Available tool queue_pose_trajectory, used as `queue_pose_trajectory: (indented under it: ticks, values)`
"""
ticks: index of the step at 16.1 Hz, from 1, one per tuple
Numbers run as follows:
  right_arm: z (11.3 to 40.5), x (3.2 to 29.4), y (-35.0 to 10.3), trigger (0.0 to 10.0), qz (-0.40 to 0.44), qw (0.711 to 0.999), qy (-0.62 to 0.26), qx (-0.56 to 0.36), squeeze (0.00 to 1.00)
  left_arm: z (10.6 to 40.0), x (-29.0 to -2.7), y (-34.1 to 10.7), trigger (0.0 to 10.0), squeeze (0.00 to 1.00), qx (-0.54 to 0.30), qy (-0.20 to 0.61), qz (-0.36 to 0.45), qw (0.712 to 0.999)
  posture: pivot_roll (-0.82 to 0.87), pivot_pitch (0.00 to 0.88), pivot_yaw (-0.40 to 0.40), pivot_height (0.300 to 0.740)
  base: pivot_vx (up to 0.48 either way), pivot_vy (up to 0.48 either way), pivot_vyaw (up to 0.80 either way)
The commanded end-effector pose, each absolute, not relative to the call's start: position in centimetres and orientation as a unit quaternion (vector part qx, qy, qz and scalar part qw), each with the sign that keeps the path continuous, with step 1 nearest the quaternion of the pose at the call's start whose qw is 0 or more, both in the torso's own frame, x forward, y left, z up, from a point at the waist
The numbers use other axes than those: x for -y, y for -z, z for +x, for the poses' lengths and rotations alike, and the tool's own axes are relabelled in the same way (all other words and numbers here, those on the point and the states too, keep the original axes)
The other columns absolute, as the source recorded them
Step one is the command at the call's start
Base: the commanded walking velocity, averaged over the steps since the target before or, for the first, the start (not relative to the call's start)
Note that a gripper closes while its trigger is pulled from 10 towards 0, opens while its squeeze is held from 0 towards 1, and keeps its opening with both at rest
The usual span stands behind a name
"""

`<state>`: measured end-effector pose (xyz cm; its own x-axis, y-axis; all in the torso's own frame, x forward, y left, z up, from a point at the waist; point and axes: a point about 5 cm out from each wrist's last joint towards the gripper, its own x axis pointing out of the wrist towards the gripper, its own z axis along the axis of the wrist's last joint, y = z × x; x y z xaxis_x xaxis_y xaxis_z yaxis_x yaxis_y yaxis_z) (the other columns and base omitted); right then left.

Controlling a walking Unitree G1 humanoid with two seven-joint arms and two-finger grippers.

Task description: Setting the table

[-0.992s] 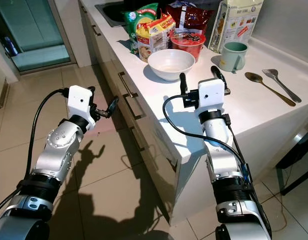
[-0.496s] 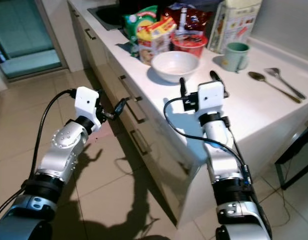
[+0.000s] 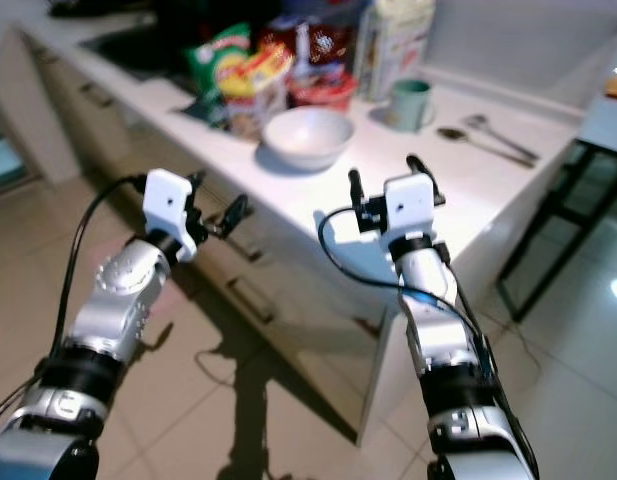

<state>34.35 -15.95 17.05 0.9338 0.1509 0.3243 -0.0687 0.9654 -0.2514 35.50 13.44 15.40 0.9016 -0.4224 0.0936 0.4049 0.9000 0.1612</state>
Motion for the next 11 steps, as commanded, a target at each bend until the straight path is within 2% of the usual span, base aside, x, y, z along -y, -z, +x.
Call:
queue_pose_trajectory:
  ticks: [1, 6, 11]
  values:
    - [34.3, 16.69, -16.96, 10.0, -0.118, 0.977, -0.047, 0.17, 0.0, 35.43, -12.83, -15.49, 10.0, 0.0, 0.065, 0.224, 0.065, 0.97, -0.06, 0.0, 0.097, 0.74, 0.465, 0.0, -0.8]
    - [34.28, 16.58, -16.92, 10.0, -0.124, 0.976, -0.046, 0.171, 0.0, 35.31, -12.68, -15.47, 10.0, 0.0, 0.067, 0.227, 0.068, 0.969, -0.06, 0.006, 0.096, 0.74, 0.472, 0.0, -0.09]
    - [34.19, 16.44, -17.19, 10.0, -0.124, 0.975, -0.047, 0.177, 0.0, 35.32, -13.01, -15.32, 10.0, 0.0, 0.065, 0.211, 0.068, 0.973, -0.06, 0.014, 0.091, 0.74, 0.0, 0.0, 0.0]
